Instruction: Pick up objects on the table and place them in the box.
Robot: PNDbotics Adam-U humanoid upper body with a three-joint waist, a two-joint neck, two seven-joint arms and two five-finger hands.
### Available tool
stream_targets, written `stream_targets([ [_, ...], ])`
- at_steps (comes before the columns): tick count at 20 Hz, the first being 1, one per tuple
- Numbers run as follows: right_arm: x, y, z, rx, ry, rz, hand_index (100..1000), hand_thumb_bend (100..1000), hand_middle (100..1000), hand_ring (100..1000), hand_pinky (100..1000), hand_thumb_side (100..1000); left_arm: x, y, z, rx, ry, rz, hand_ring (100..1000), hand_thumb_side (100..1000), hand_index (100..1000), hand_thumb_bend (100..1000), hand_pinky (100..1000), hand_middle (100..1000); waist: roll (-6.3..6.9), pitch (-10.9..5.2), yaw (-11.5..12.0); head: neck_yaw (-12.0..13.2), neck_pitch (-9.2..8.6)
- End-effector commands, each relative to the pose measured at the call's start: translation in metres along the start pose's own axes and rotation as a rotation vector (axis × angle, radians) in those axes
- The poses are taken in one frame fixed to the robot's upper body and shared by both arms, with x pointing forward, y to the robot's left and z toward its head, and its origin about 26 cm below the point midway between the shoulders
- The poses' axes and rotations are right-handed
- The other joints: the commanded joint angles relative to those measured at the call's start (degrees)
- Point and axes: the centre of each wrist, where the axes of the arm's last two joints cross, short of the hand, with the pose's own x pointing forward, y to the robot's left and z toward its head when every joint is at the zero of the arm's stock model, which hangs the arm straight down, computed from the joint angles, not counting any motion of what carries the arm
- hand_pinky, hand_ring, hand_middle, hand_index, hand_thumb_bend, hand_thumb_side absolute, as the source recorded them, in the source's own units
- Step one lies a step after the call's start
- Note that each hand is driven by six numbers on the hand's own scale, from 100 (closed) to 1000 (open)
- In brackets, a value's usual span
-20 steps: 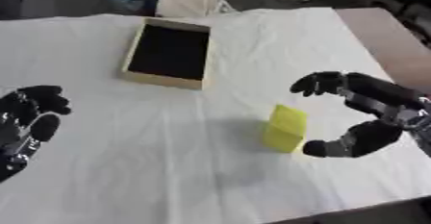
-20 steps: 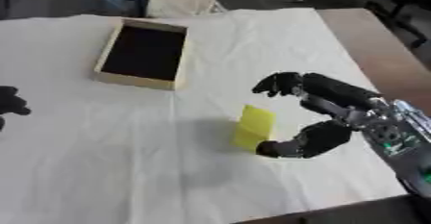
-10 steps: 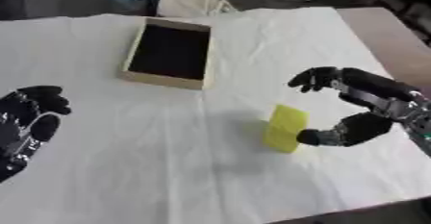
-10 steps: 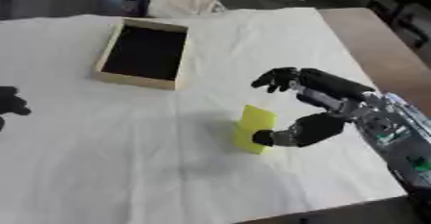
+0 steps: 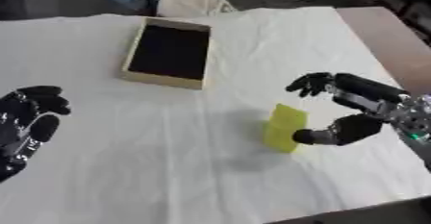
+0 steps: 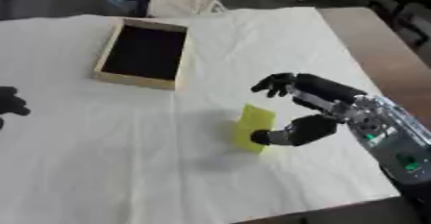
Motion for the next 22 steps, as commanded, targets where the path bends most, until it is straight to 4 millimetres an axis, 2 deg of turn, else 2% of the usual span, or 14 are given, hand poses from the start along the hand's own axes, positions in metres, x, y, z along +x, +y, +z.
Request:
stream_targets([
  [1, -0.003, -0.006, 0.000, 0.007, 0.012, 0.033, 922, 591, 856, 792, 766, 824, 0.005, 0.004, -0.002, -0.009, -0.016, -0.022, 654, 632, 781, 538, 852, 621, 0.17, -0.82, -0.1, -0.2, 0.33],
  [17, -0.014, 0.006, -0.009, 0.051, 0.047, 0.044, 913, 569, 849, 787, 762, 825, 0.006, 0.004, -0.002, -0.011, -0.018, -0.019, 655, 632, 782, 537, 851, 621, 0.43, -0.80, 0.1, -0.6, 0.34],
  [22, -0.018, 0.009, -0.010, 0.062, 0.058, 0.049, 898, 530, 845, 784, 761, 803, 0.006, 0.004, -0.002, -0.011, -0.019, -0.019, 655, 632, 782, 538, 852, 621, 0.42, -0.80, 0.1, -0.6, 0.31],
])
